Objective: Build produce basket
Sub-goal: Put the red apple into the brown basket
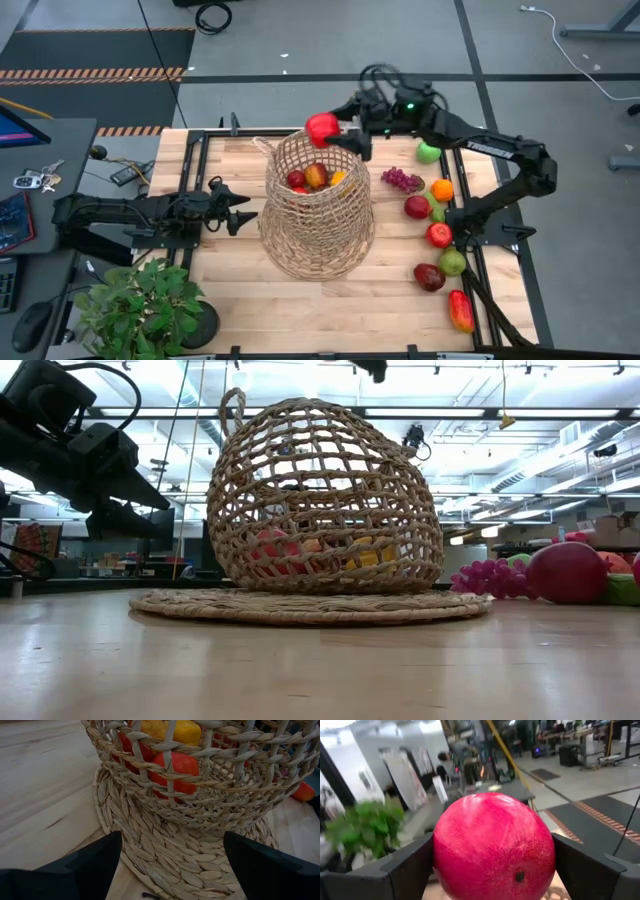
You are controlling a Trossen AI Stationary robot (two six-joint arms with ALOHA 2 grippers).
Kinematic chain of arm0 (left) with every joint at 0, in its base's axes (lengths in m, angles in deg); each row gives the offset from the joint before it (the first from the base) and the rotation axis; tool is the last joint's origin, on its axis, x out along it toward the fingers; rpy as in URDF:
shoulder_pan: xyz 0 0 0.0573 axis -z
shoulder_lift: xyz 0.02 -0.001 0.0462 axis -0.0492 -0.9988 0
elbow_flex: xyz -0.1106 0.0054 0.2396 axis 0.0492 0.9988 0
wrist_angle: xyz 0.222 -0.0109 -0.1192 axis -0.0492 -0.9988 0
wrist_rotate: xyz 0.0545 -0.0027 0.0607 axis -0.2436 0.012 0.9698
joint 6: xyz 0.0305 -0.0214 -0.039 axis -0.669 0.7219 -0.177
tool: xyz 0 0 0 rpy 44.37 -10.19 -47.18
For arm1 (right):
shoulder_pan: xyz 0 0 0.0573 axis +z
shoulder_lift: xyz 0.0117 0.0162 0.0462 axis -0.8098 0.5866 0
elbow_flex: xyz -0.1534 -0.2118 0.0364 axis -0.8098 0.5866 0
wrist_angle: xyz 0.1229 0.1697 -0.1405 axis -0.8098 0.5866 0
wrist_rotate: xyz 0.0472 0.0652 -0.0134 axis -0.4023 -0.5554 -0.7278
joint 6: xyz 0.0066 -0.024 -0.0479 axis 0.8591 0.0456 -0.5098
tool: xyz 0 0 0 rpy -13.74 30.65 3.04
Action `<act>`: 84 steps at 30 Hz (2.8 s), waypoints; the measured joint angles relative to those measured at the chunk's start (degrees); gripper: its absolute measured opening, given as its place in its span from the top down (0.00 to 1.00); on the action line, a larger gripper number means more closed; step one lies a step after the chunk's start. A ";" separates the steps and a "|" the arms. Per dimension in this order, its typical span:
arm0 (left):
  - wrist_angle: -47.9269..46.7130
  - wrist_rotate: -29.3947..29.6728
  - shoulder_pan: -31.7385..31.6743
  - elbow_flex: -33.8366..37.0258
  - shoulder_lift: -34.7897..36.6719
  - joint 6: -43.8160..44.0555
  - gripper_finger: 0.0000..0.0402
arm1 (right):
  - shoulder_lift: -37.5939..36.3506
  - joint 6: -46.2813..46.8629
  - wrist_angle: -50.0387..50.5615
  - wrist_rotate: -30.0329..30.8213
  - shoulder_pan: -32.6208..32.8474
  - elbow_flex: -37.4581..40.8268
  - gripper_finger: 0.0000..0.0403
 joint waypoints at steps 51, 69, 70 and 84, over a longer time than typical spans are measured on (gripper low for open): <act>0.00 -0.01 0.01 0.01 0.02 0.00 0.11 | 15.44 25.75 7.18 7.37 1.37 -11.67 0.06; 0.01 -0.01 0.01 0.01 0.00 0.02 0.11 | 15.72 26.39 9.79 -1.94 -1.42 -11.67 0.06; 0.00 0.01 0.00 0.01 0.00 0.00 0.11 | 15.72 24.08 11.53 -1.60 -1.15 -11.67 0.06; 0.00 0.00 0.00 0.01 0.00 0.02 0.11 | 15.61 -11.92 35.95 29.23 7.69 -16.63 0.06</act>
